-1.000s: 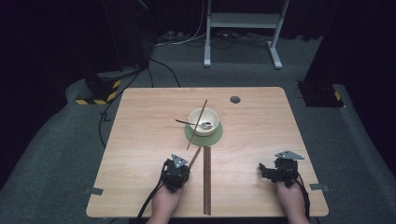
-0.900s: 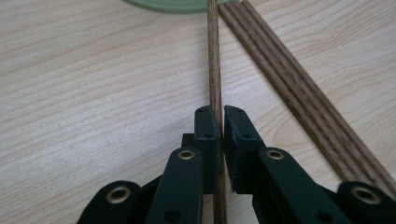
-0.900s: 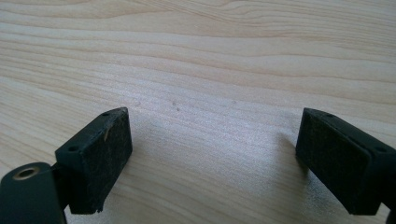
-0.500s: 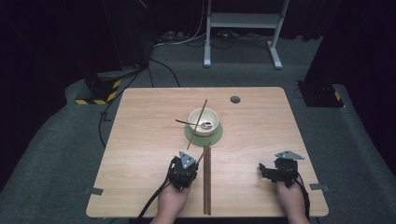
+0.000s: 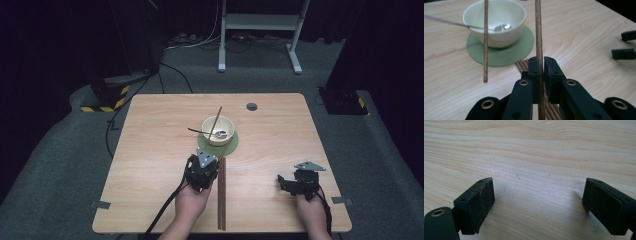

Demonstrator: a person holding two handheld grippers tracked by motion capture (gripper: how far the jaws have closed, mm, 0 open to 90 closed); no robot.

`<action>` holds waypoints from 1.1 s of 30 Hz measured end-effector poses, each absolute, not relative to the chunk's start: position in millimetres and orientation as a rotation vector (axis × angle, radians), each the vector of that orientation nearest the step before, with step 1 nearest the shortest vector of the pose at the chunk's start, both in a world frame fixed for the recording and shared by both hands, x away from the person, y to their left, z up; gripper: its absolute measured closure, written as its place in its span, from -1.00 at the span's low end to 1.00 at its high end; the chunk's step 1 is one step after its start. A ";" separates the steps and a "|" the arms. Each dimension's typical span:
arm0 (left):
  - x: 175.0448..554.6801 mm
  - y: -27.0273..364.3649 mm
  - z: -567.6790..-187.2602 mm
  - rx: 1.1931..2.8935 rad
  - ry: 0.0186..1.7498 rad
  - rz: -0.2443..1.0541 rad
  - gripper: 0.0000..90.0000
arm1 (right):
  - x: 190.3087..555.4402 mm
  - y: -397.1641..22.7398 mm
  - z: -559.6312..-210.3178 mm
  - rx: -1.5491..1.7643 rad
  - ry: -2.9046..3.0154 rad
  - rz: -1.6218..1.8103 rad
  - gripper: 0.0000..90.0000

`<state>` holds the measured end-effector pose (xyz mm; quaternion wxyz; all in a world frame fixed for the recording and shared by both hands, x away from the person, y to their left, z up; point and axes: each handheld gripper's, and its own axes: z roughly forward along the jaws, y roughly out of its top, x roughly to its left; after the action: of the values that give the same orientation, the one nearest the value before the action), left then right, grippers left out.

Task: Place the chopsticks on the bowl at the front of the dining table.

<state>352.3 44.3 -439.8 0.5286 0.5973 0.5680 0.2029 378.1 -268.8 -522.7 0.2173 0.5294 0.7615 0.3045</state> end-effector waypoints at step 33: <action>450.4 25.8 -399.4 1.378 1.413 0.536 0.86 | 378.3 -269.5 -523.0 1.452 2.114 0.841 -0.77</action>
<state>450.4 25.8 -399.4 0.5214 0.5750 0.5895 0.2236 378.3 -269.5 -523.0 0.2195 0.5250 0.7640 0.3041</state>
